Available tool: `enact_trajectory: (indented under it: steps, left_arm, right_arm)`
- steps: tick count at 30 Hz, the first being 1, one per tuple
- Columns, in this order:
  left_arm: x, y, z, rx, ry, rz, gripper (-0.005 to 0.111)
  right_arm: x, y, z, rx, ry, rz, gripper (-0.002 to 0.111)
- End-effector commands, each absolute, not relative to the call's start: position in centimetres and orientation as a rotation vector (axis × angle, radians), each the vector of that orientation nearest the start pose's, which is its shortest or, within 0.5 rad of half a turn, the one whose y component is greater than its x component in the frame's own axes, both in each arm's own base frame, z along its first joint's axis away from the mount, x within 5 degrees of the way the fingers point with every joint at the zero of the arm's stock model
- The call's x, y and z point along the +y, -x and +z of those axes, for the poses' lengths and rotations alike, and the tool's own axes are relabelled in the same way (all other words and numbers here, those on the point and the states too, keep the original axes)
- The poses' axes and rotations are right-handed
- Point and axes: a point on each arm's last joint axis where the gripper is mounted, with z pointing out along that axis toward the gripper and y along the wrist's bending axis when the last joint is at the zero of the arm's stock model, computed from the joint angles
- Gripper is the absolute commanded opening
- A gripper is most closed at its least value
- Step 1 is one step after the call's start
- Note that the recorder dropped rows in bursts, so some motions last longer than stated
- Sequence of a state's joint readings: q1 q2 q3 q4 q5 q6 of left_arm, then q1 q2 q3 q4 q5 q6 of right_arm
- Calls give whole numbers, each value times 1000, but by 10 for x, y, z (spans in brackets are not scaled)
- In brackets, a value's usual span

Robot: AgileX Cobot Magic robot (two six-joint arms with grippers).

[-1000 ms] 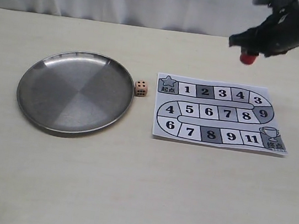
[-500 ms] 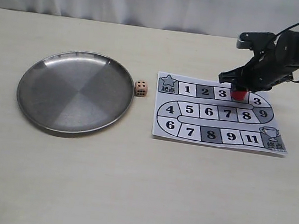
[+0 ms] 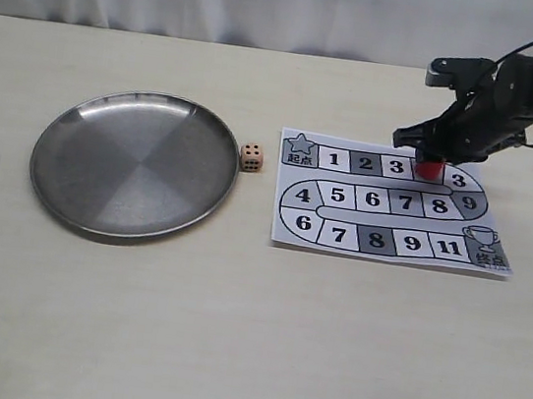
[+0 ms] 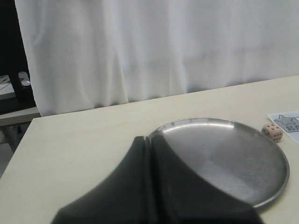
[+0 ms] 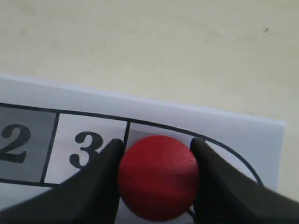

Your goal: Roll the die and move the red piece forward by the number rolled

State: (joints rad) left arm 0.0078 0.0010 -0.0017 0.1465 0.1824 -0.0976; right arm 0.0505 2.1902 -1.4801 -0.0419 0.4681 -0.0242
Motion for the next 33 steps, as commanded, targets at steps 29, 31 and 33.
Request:
enact_trajectory:
  steps: [29, 31, 33]
  left_arm:
    - [2, -56, 198, 1655, -18, 53, 0]
    - [2, -56, 198, 1655, -18, 53, 0]
    - [2, -56, 198, 1655, -18, 53, 0]
  right_arm:
    - [17, -437, 211, 2531, 165, -93, 61]
    - [17, -426, 248, 2457, 183, -103, 46]
    - [16, -412, 281, 2380, 174, -103, 30]
